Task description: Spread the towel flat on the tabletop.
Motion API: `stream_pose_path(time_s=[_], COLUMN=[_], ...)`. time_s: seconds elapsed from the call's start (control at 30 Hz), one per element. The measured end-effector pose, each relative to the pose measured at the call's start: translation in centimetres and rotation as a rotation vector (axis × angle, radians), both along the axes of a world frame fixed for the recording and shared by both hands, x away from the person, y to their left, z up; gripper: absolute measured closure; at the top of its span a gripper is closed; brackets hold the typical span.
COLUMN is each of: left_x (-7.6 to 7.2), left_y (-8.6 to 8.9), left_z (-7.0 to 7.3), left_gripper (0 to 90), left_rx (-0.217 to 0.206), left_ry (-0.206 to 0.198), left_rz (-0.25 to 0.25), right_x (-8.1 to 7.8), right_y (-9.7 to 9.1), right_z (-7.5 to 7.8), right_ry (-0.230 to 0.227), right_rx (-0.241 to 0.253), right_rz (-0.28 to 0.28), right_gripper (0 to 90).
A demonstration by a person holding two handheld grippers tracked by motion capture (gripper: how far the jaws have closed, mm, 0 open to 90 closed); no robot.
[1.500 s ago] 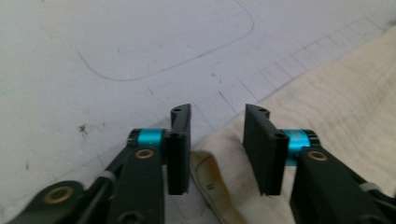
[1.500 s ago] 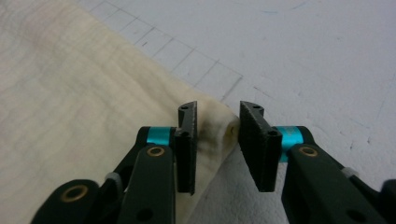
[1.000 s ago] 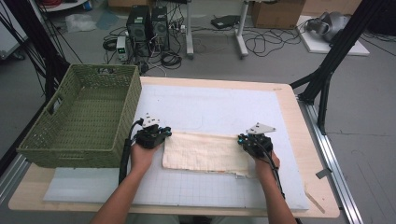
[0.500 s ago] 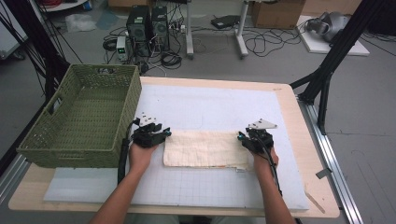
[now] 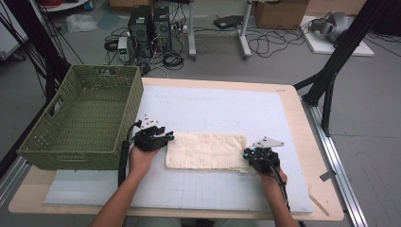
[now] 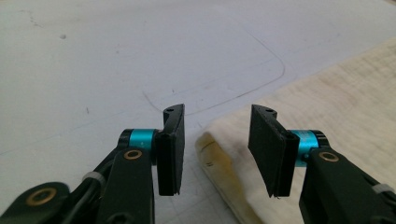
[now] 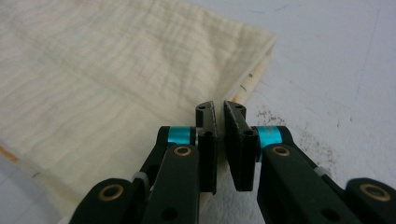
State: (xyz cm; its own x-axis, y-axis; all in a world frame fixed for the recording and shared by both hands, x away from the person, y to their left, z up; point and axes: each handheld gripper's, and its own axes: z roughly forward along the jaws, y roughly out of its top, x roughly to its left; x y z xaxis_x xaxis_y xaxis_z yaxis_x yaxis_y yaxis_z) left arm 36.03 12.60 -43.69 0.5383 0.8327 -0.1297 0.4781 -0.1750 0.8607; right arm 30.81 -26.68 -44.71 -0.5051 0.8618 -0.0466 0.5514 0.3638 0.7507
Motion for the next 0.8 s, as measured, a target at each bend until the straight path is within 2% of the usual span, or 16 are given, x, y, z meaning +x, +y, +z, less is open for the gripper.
stream_pose_path(time_s=[0.03, 0.07, 0.1, 0.13, 0.17, 0.2, 0.23, 0.3, 0.37, 0.47, 0.53, 0.63, 0.8], left_x=[-0.1, -0.3, -0.4, -0.6, -0.9, -1.2, -1.5, -2.1, -2.8, -3.4, -3.7, -4.2, -4.3], left_y=[0.1, 0.1, 0.1, 0.2, 0.3, 0.5, 0.6, 0.8, 0.9, 1.0, 1.1, 1.2, 1.2], left_z=[0.1, 0.3, 0.4, 0.6, 0.7, 0.7, 0.8, 0.8, 0.9, 1.2, 1.5, 1.4, 1.4], left_gripper=[54.6, 51.7, 50.6, 48.8, 46.2, 45.5, 44.1, 40.9, 37.6, 30.1, 27.4, 19.8, 18.9], left_rx=[-0.001, -0.006, -0.015, -0.026, -0.046, -0.066, -0.073, -0.103, -0.128, -0.159, -0.172, -0.177, -0.181], left_ry=[-0.007, -0.010, -0.015, -0.023, -0.042, -0.050, -0.048, -0.032, -0.045, -0.062, -0.056, -0.052, -0.065], left_rz=[-0.008, -0.010, -0.015, -0.019, -0.023, -0.024, -0.034, -0.064, -0.092, -0.093, -0.088, -0.090, -0.108], right_x=[-0.1, -0.2, -0.3, -0.4, -0.7, -0.9, -1.2, -1.7, -2.4, -3.3, -3.7, -3.7, -3.6], right_y=[-0.1, -0.3, -0.4, -0.6, -1.0, -1.4, -1.8, -2.3, -2.6, -3.1, -3.5, -3.9, -3.7], right_z=[0.0, 0.1, 0.2, 0.4, 0.6, 0.9, 1.3, 2.1, 2.8, 3.1, 3.0, 2.5, 2.5], right_ry=[0.008, 0.012, 0.006, -0.011, -0.033, -0.056, -0.074, -0.115, -0.147, -0.173, -0.171, -0.159, -0.160], right_rx=[0.009, 0.010, 0.002, -0.002, 0.015, 0.028, 0.039, 0.023, 0.008, 0.004, 0.032, 0.056, 0.036], right_rz=[-0.004, -0.005, -0.017, -0.039, -0.059, -0.067, -0.071, -0.062, -0.035, -0.001, 0.019, 0.011, 0.010], right_gripper=[81.9, 76.6, 66.3, 59.3, 51.5, 48.6, 45.0, 37.3, 32.1, 27.8, 27.0, 22.6, 19.3])
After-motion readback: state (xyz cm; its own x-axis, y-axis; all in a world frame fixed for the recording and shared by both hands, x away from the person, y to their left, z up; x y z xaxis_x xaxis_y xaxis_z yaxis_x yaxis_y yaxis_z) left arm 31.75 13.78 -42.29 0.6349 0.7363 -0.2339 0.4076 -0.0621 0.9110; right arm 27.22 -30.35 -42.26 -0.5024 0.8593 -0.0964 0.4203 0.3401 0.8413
